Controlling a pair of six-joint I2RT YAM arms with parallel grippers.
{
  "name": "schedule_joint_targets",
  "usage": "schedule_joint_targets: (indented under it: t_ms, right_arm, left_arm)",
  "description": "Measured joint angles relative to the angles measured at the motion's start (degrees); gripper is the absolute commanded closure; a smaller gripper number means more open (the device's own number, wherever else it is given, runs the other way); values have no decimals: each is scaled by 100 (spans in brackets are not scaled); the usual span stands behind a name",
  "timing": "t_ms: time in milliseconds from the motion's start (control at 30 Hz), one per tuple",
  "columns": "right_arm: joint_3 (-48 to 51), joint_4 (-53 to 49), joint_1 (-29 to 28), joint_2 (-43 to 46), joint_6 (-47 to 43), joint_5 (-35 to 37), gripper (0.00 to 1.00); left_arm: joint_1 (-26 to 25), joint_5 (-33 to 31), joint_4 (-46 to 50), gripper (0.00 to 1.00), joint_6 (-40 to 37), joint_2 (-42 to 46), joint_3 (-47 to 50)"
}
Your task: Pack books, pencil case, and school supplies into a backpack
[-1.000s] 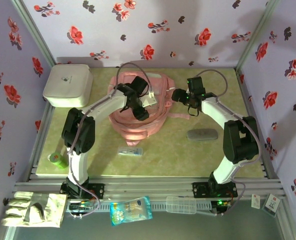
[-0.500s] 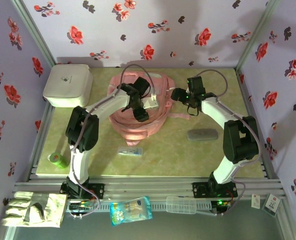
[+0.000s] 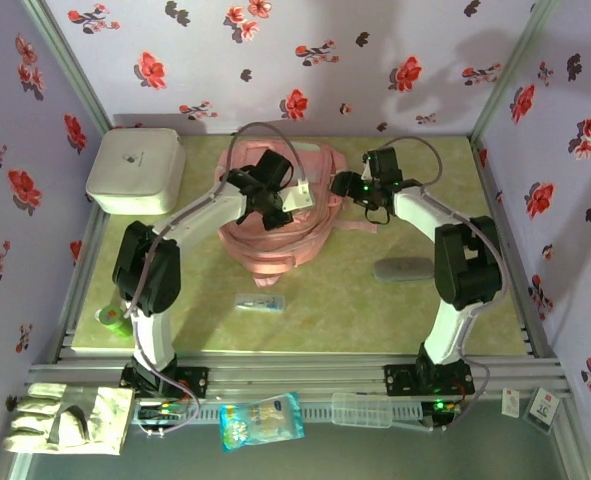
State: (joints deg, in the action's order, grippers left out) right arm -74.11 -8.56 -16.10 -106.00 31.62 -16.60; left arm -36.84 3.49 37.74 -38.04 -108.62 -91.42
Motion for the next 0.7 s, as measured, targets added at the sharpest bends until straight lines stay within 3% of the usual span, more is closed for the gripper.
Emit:
schedule_joint_targets:
  t_ms: [100, 400, 500, 700]
  right_arm:
    - [-192, 140, 11, -205, 52, -260, 31]
    - [-1080, 719, 111, -1073, 448, -966, 44]
    - [-1333, 839, 122, -1392, 529, -1220, 44]
    - [-1698, 892, 122, -1845, 706, -1757, 34]
  left_arm:
    - [31, -4, -205, 100, 35, 195, 227]
    - [179, 15, -748, 100, 262, 691, 756]
    - [201, 24, -822, 100, 328, 758, 846]
    - [262, 160, -857, 100, 404, 778, 879]
